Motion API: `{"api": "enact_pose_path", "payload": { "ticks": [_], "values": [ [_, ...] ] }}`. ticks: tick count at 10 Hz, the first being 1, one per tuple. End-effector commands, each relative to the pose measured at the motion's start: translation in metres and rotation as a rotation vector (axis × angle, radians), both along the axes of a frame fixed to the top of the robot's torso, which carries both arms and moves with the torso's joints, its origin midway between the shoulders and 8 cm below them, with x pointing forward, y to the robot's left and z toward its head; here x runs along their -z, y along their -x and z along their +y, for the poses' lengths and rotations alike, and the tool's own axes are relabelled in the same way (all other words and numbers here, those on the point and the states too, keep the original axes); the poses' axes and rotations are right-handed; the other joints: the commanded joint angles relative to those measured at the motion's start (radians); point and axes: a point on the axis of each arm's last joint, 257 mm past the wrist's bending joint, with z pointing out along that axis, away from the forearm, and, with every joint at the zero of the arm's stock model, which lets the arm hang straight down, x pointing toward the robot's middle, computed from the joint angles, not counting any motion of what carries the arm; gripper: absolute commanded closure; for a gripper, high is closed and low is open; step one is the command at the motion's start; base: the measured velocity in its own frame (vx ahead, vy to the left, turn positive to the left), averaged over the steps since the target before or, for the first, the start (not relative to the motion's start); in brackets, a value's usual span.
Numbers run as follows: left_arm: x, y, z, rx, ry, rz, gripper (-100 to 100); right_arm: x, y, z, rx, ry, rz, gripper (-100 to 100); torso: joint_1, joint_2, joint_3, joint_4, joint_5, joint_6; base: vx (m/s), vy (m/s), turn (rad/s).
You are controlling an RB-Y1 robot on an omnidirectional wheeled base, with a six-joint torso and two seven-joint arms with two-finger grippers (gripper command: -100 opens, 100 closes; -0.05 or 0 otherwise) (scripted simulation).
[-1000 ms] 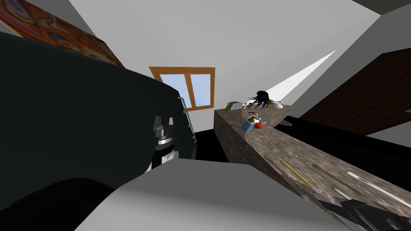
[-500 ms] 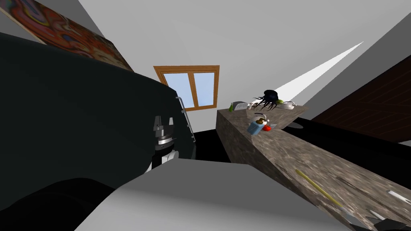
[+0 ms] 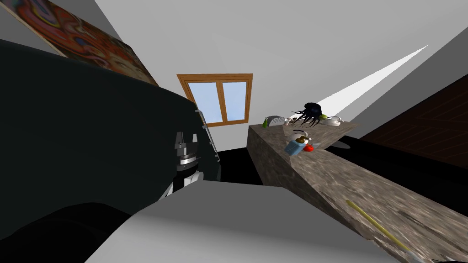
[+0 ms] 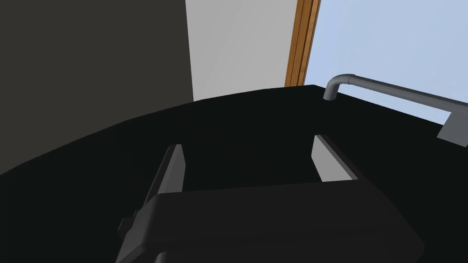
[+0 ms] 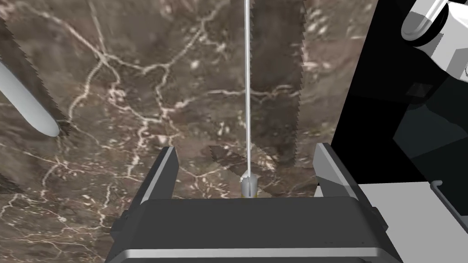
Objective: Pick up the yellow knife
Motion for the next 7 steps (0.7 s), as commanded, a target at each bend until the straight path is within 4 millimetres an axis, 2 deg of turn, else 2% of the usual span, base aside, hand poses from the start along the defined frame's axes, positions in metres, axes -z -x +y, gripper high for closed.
{"api": "enact_pose_path", "payload": {
  "ticks": [1,3,4,5,7],
  "values": [
    [0.0,0.0,0.0,0.0,0.0,0.0,0,0.009,0.004,0.006,0.002,-0.001,0.003,-100,0.0,0.0,0.0,0.0,0.0,0.0,0.032,-0.052,0.006],
    [0.0,0.0,0.0,0.0,0.0,0.0,0,0.022,0.009,0.014,0.003,-0.005,0.005,-100,-0.002,0.0,0.0,0.0,0.0,0.0,0.033,-0.057,0.006],
    [0.0,0.0,0.0,0.0,0.0,0.0,0,0.019,0.005,0.012,0.002,-0.005,0.004,-100,-0.003,-0.001,0.0,0.0,-0.001,0.0,0.017,-0.027,0.005],
    [0.0,0.0,0.0,0.0,0.0,0.0,0,0.02,0.005,0.012,0.003,-0.004,0.004,100,-0.001,0.0,0.0,0.0,0.0,0.0,0.003,-0.005,0.001],
    [0.0,0.0,0.0,0.0,0.0,0.0,0,0.02,0.006,0.013,0.003,-0.007,0.005,100,-0.002,0.001,0.001,0.0,-0.001,-0.001,0.0,0.0,0.0]
  ]
}}
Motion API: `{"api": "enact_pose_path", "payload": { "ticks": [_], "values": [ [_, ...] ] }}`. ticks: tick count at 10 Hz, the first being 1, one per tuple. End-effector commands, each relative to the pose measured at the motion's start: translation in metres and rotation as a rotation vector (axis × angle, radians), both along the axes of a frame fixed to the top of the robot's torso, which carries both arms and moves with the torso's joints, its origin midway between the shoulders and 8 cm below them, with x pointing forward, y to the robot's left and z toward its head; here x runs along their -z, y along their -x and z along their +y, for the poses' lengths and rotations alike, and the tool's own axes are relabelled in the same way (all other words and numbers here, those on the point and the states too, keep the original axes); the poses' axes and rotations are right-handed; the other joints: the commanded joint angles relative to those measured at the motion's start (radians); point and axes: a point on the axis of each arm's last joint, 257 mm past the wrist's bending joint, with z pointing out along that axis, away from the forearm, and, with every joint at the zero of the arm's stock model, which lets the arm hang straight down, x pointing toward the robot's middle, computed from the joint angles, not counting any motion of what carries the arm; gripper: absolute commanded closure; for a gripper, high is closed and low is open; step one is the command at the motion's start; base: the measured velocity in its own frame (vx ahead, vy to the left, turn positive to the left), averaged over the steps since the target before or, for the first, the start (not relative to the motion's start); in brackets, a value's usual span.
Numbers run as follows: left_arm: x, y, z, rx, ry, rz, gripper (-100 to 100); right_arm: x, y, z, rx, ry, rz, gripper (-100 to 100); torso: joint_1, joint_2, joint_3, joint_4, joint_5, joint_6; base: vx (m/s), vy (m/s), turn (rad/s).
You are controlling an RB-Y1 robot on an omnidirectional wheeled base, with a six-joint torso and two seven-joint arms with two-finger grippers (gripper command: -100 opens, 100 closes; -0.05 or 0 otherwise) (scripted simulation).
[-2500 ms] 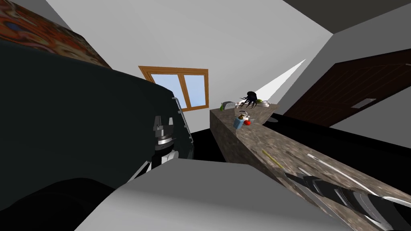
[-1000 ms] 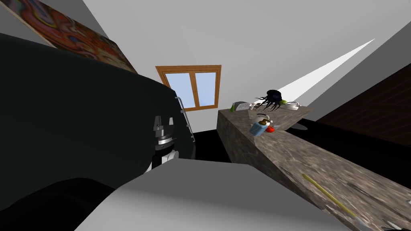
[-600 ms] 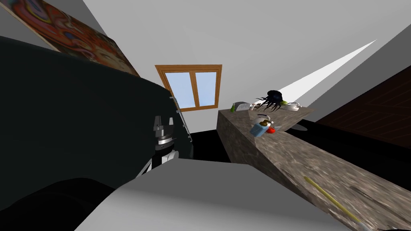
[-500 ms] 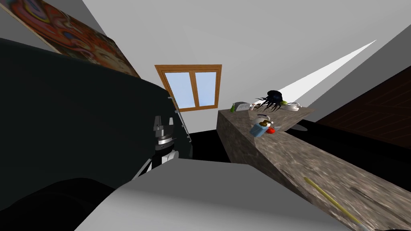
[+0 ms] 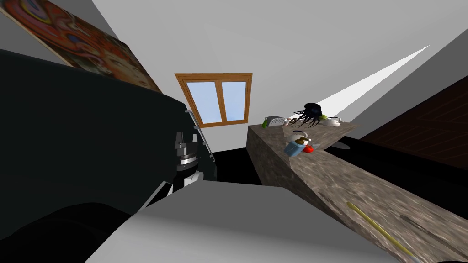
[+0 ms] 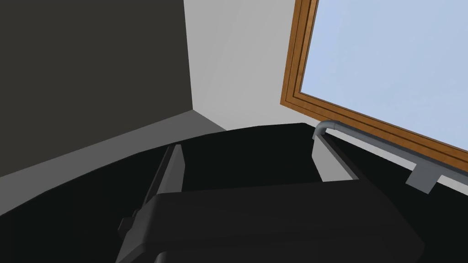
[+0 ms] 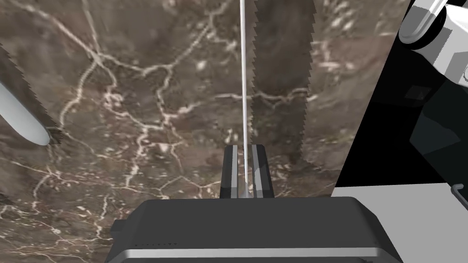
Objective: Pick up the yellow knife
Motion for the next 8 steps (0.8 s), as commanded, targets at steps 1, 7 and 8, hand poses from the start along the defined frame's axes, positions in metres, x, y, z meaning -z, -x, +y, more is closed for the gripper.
{"api": "enact_pose_path", "payload": {
  "ticks": [1,7,8],
  "values": [
    [0.0,0.0,0.0,0.0,0.0,0.0,0,0.0,0.0,0.0,0.0,0.0,0.0,100,0.0,0.0,0.0,0.0,0.0,0.0,0.0,0.0,0.0],
    [0.0,0.0,0.0,0.0,0.0,0.0,0,-0.023,-0.006,-0.014,-0.002,0.01,-0.005,100,0.004,0.003,0.002,0.001,0.002,0.001,-0.023,0.034,-0.006],
    [0.0,0.0,0.0,0.0,0.0,0.0,0,-0.024,-0.007,-0.014,-0.003,0.009,-0.005,0,0.002,0.002,0.001,0.0,0.001,0.001,-0.003,0.005,-0.002]
  ]
}}
